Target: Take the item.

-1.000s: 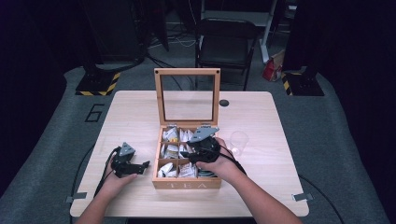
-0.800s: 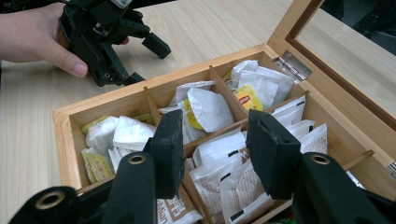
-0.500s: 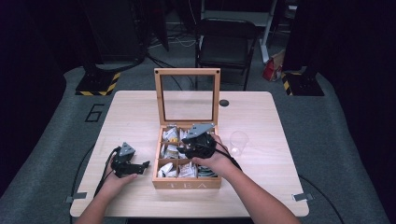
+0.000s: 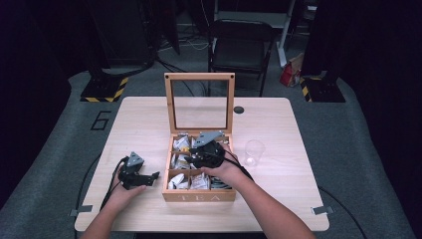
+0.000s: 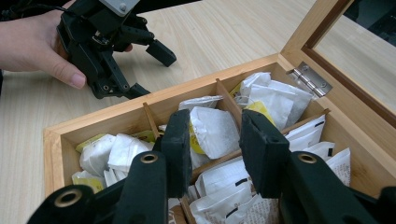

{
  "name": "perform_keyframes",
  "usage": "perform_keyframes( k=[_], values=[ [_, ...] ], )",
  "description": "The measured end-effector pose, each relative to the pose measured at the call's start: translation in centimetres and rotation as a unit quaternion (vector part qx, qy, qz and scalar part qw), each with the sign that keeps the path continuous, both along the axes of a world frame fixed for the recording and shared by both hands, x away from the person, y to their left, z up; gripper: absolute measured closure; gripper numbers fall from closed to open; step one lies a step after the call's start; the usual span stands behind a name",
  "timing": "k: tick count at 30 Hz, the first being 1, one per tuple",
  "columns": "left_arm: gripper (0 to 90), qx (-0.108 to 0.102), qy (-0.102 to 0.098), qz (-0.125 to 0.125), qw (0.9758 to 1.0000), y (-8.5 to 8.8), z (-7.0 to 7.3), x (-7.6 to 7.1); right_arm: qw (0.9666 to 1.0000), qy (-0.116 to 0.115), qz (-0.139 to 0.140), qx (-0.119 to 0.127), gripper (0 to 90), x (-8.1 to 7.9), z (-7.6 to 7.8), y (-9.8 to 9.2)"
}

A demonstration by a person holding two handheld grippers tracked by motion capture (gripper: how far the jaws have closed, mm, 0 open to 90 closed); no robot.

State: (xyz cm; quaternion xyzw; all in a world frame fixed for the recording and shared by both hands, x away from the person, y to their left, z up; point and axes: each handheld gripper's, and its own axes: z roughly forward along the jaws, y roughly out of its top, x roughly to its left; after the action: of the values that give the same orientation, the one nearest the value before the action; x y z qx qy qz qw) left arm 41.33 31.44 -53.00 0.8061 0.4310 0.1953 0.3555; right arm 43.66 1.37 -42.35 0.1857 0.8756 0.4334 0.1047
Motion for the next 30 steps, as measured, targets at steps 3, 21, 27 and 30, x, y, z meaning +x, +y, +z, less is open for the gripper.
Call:
perform_keyframes(
  k=[3, 21, 27, 30],
  values=[
    [14.2, 0.0, 0.001, -0.002, 1.0, 0.0, 0.0, 0.0, 1.0, 0.002, 0.002, -0.001, 64.9, 0.1, -0.2, 0.2],
    [14.2, 0.001, 0.001, -0.001, 1.0, 0.0, 0.0, 0.0, 0.9998, 0.008, 0.013, -0.011, 71.6, 0.5, -1.2, 1.2],
    [14.2, 0.0, 0.0, 0.0, 1.0, 0.0, 0.0, 0.0, 0.9996, 0.008, 0.022, -0.013, 71.9, 0.7, -1.5, 1.4],
    [14.2, 0.0, 0.0, -0.001, 1.0, 0.0, 0.0, 0.0, 0.9996, 0.012, 0.022, -0.016, 71.5, 0.7, -1.6, 1.6]
  ],
)
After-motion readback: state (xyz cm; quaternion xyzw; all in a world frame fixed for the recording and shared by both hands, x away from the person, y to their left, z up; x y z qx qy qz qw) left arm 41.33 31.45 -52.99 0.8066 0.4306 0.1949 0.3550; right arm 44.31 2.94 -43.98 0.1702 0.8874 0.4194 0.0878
